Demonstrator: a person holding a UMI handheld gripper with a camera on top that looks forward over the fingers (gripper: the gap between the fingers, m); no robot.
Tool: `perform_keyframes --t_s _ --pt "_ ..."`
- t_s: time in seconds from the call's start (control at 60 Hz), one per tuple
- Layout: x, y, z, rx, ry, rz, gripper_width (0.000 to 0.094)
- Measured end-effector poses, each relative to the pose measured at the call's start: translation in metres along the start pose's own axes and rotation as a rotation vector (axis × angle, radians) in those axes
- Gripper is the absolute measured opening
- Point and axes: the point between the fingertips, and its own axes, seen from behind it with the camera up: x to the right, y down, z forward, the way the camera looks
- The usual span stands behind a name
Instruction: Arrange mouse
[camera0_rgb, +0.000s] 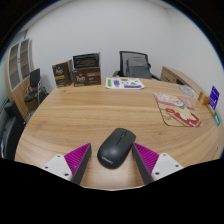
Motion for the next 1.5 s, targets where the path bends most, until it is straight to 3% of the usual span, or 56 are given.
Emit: perform_keyframes --t_s 0.433,0.567,0.583,0.833,1.017,1.15,1.367,1.5 --pt "-0.023 -0.022 0.025 -0.007 -0.063 -0.060 0.0805" --pt "-0.018 -0.024 0.028 -0.010 -0.046 -0.052 0.0592" --pt "-0.017 -0.024 0.028 -0.010 -0.044 -0.051 0.0491" --pt "-0.014 -0.025 0.026 -0.020 -0.039 -0.032 0.0308" --pt "-0.004 -0.040 0.006 -0.010 -0.006 -0.017 0.0299" --pt "0.027 -0.104 -0.020 0.059 0.009 0.044 0.0300" --pt "0.149 -0.219 -0.025 0.183 0.119 0.103 0.0299" --pt "0.246 -0.223 0.011 0.139 0.252 0.087 0.0298"
